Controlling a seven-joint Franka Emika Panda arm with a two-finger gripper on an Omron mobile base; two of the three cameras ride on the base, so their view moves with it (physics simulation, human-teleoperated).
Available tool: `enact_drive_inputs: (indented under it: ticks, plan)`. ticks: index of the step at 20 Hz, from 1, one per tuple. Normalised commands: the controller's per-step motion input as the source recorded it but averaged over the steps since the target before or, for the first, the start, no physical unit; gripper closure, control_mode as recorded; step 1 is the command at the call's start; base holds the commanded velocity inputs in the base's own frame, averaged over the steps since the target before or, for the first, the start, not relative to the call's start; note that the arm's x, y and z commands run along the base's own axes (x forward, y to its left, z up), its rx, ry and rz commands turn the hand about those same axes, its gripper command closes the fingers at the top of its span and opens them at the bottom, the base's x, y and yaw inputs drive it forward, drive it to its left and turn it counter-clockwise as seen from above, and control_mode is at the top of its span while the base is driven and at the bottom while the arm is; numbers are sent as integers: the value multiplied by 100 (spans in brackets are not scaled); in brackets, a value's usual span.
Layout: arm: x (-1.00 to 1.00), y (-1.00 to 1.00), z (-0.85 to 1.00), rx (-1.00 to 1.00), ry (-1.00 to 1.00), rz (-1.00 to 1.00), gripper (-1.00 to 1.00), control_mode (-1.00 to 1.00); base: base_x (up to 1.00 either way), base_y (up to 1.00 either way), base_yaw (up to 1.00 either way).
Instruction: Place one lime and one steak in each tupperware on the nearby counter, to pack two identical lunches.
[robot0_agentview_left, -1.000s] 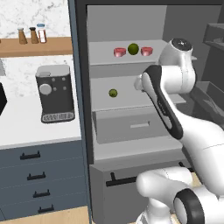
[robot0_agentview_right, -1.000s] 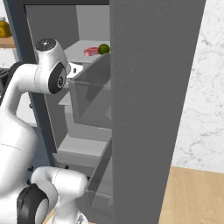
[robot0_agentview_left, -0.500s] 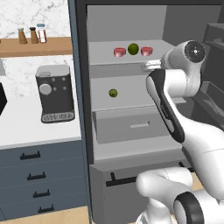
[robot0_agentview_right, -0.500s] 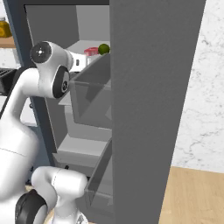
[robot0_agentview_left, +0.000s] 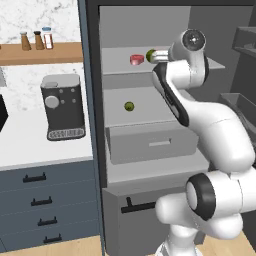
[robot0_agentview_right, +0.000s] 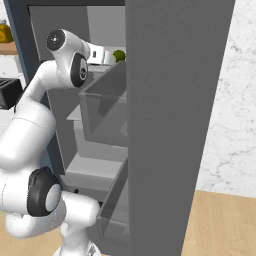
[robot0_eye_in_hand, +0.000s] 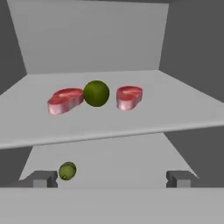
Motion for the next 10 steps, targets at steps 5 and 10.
enact_drive_inputs:
  ticks: [5, 10]
  plan:
    - [35, -1, -4, 3, 10, 1, -100, -100, 0, 0, 0]
    - [44, 0, -37, 0, -3, 0, -100, -100, 0, 0, 0]
